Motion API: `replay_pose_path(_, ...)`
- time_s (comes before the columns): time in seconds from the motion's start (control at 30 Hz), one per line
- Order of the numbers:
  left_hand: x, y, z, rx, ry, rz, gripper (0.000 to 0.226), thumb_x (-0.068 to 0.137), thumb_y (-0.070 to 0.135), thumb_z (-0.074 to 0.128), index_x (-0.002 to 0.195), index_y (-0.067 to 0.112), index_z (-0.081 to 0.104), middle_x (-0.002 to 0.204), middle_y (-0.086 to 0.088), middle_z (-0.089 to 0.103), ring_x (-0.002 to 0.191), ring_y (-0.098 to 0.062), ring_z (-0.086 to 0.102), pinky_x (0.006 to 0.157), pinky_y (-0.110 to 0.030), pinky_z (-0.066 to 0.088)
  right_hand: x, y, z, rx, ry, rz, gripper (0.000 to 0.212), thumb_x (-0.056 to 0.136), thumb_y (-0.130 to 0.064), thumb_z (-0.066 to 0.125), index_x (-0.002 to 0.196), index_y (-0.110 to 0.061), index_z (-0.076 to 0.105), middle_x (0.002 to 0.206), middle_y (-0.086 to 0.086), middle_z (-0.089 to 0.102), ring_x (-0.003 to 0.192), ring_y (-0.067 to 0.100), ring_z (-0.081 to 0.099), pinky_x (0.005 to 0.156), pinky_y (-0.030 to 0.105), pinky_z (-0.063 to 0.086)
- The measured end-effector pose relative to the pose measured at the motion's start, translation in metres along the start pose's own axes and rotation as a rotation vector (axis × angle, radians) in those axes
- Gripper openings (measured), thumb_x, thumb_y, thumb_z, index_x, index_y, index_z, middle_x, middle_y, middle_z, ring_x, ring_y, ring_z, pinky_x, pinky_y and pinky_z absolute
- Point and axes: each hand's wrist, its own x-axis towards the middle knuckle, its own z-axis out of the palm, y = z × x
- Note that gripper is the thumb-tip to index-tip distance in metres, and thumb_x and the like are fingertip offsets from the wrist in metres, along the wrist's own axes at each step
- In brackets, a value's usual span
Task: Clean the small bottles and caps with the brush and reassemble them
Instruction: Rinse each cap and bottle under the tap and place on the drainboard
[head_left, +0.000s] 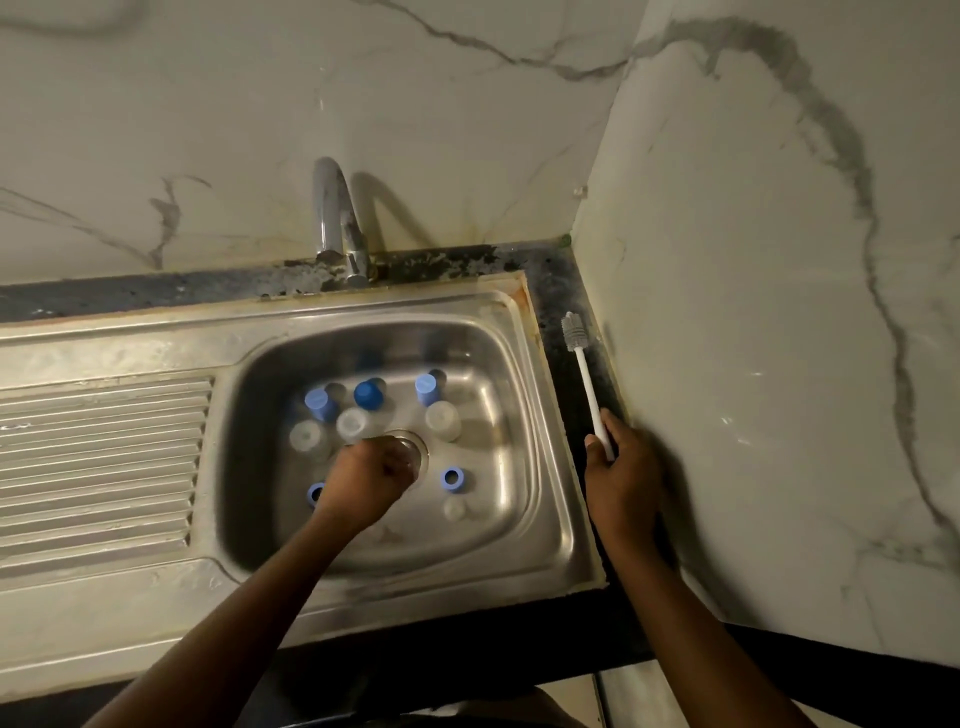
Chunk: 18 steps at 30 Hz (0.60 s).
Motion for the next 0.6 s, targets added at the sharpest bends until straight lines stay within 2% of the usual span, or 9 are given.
replay_pose_path(0.13,-0.016,-0.004,-0.027,-0.139,0.07,-0.019,0.012,0.089,0.014,0.079,0.095,0.025,0.078,0.084,0.012,0.078,0.077,-0.003,0.073,0.075,-0.025,0.059,0.001,0.011,0.003,-0.056,0.014,-0.044,0.038,0.094,-0.003,0.071,0.132,-0.006,0.069,0.118,0.016,0.072,0.109,0.033,0.069,0.098,0.042,0.055)
replay_pose_path(0.27,-0.029,-0.005,-0.046,-0.181,0.148,0.01,0.011,0.091,0.01,0.08,0.099,0.018,0.078,0.084,0.016,0.074,0.075,0.008,0.07,0.068,-0.006,0.051,0.003,0.018,0.006,-0.097,0.021,-0.1,0.038,0.09,0.001,0.073,0.128,-0.003,0.071,0.117,0.018,0.072,0.109,0.037,0.068,0.098,0.051,0.056)
replay_pose_path(0.37,-0.032,-0.009,-0.053,-0.2,0.213,0.007,0.009,0.092,0.013,0.081,0.097,0.02,0.078,0.085,0.016,0.074,0.079,0.008,0.07,0.07,-0.006,0.051,0.003,0.018,0.005,-0.15,0.031,-0.148,0.04,0.088,0.004,0.074,0.128,-0.002,0.07,0.116,0.02,0.072,0.109,0.039,0.067,0.098,0.049,0.055)
replay_pose_path(0.47,-0.037,-0.013,-0.062,-0.227,0.27,-0.005,0.006,0.092,0.02,0.081,0.096,0.022,0.078,0.086,0.014,0.076,0.081,0.006,0.071,0.075,-0.017,0.056,0.005,0.014,0.0,-0.245,0.043,-0.26,0.042,0.086,0.007,0.075,0.127,-0.001,0.071,0.114,0.02,0.071,0.108,0.04,0.065,0.096,0.047,0.053)
replay_pose_path(0.6,-0.044,-0.015,-0.074,-0.258,0.314,-0.051,0.004,0.094,0.027,0.079,0.092,0.024,0.077,0.081,0.013,0.076,0.08,0.005,0.071,0.072,-0.014,0.051,0.007,-0.003,-0.006,-0.278,0.023,-0.401,0.043,0.088,0.0,0.075,0.13,-0.009,0.071,0.128,0.01,0.068,0.119,0.03,0.061,0.098,0.04,0.051)
